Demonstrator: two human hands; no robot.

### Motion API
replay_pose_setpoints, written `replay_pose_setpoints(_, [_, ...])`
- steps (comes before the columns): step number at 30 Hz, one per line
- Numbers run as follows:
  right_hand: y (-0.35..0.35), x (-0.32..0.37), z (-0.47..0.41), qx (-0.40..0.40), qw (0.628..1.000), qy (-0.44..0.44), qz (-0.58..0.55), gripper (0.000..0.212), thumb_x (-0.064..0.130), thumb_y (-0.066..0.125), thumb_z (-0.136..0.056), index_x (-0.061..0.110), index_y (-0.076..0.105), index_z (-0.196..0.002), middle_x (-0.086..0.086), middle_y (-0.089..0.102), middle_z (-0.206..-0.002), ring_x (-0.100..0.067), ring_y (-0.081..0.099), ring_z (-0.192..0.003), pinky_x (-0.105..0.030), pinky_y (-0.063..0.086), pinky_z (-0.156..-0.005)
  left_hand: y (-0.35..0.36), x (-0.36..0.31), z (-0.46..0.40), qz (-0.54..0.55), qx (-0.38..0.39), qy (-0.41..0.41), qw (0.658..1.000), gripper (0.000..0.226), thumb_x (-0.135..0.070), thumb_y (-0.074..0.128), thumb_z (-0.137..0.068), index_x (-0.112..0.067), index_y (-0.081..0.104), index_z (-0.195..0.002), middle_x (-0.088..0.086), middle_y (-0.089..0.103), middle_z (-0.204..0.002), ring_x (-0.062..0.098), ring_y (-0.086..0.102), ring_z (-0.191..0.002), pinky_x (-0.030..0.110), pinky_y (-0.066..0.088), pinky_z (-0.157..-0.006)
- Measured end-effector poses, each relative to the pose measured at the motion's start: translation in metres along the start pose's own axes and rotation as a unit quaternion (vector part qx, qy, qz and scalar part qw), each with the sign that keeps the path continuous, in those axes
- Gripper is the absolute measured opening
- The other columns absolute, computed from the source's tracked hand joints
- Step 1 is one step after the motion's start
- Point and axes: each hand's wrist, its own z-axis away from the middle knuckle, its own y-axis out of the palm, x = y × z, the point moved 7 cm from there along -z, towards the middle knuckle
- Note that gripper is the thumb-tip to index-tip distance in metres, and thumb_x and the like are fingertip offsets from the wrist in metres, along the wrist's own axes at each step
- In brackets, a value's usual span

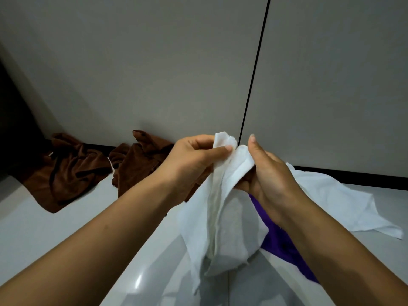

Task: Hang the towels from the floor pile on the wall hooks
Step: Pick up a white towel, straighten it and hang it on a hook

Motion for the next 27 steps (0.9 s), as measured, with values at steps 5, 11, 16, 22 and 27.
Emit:
replay_pose_setpoints(5, [-0.006,0.005,0.002,-0.016,0.998,-0.021,0.055,0.038,0.032,0.033,-0.101,0.013,0.066,-0.098,-0.009,0.072,-0.090,-0.019,0.070,-0.084,-0.028,0.058,-0.070,0.008,-0.014,0.005,-0.174,-0.006,0.121,0.977,0.017,-0.008,0.058,-0.090,-0.015,0.071,-0.081,0.003,0.067,-0.084,0.010,0.064,-0.080,0.017,0.050,-0.074])
replay_pose_setpoints(11, [-0.006,0.006,0.007,-0.006,0.996,-0.002,0.087,0.047,0.039,0.031,-0.100,0.015,0.065,-0.078,0.001,0.069,-0.063,-0.007,0.065,-0.057,-0.020,0.054,-0.051,0.030,-0.019,0.024,-0.539,-0.015,0.358,0.762,0.030,-0.030,0.041,-0.085,-0.006,0.058,-0.080,0.001,0.047,-0.079,0.015,0.045,-0.064,0.023,0.033,-0.056])
replay_pose_setpoints(16, [0.000,0.004,0.010,0.038,0.986,0.008,0.164,0.062,0.054,0.021,-0.094,0.019,0.068,-0.074,0.004,0.069,-0.064,-0.002,0.064,-0.058,-0.019,0.053,-0.058,0.026,-0.002,0.024,-0.544,-0.017,0.306,0.781,0.017,-0.026,0.051,-0.080,-0.013,0.053,-0.090,-0.009,0.036,-0.083,0.007,0.033,-0.066,0.011,0.025,-0.052])
replay_pose_setpoints(22, [0.004,0.010,0.011,0.029,0.983,-0.034,0.177,0.040,0.039,0.040,-0.096,0.019,0.067,-0.076,0.004,0.070,-0.071,-0.008,0.066,-0.072,-0.024,0.051,-0.069,-0.003,0.002,0.003,-0.367,-0.091,0.210,0.902,0.035,-0.001,0.049,-0.079,-0.022,0.033,-0.056,-0.009,0.036,-0.055,-0.002,0.041,-0.053,0.013,0.029,-0.050])
replay_pose_setpoints(27, [0.009,0.021,0.015,0.012,0.954,-0.149,0.260,0.011,0.022,0.060,-0.088,0.018,0.064,-0.097,0.004,0.069,-0.094,-0.010,0.065,-0.090,-0.028,0.052,-0.086,-0.008,-0.017,-0.004,-0.368,-0.054,0.181,0.911,0.015,-0.017,0.037,-0.068,-0.012,0.050,-0.063,0.000,0.055,-0.062,0.008,0.050,-0.060,0.024,0.040,-0.058])
